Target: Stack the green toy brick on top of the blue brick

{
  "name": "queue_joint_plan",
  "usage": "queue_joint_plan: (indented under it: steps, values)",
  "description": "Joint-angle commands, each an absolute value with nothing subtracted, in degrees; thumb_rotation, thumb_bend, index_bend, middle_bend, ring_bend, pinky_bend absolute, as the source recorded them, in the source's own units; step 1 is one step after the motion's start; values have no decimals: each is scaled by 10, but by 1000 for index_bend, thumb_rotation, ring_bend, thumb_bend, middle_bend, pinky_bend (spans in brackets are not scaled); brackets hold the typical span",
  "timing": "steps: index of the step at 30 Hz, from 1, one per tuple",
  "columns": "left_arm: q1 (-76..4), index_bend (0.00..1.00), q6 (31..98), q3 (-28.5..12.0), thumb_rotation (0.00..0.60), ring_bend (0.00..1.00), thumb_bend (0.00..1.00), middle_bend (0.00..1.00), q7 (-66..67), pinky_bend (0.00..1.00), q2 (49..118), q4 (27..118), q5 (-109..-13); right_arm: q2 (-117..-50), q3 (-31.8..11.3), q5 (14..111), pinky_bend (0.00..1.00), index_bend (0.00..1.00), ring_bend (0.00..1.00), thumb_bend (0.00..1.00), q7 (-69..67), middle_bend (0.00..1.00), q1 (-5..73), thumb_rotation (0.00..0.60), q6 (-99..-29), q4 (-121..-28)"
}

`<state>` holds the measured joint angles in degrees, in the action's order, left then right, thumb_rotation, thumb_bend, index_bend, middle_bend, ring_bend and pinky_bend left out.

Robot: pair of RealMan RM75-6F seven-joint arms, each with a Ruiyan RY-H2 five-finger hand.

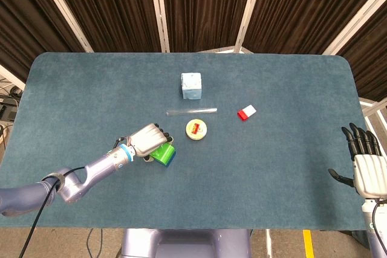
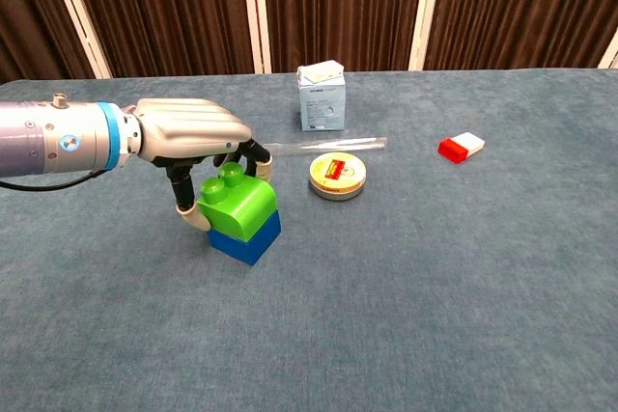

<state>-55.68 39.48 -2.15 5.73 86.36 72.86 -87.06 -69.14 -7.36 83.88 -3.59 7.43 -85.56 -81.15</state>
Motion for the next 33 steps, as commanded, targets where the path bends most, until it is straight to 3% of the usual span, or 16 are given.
queue_joint_plan:
  steps: [1,7,12,17,23,28,33]
  values:
    - [-559,495,386,-23,600,444,175,494,70,404,867,730,-857,-691,-74,839,0,13,0,0,-36,0,74,600,-855,-812]
    - [-559,471,387,-25,600,420,174,460,85,389,869,737,-847,-691,-73,839,0,13,0,0,-35,0,75,600,-854,-812]
    - [-558,273,393,-23,600,276,174,262,95,322,861,748,-845,-690,-72,840,0,13,0,0,-36,0,75,600,-854,-813]
    - [-552,8,397,-22,600,67,129,24,112,172,838,778,-833,-689,-70,849,0,13,0,0,-40,0,73,600,-861,-817]
    - [-537,0,424,-20,600,28,126,0,144,136,797,818,-828,-686,-67,859,0,13,0,0,-38,0,70,600,-870,-824]
    - [-505,0,471,-15,600,0,126,0,178,33,747,860,-817,-683,-63,872,0,13,0,0,-38,0,67,600,-882,-831]
    - [-423,0,607,-7,600,0,124,0,183,0,692,912,-825,-679,-61,881,0,13,0,0,-45,0,65,600,-890,-834]
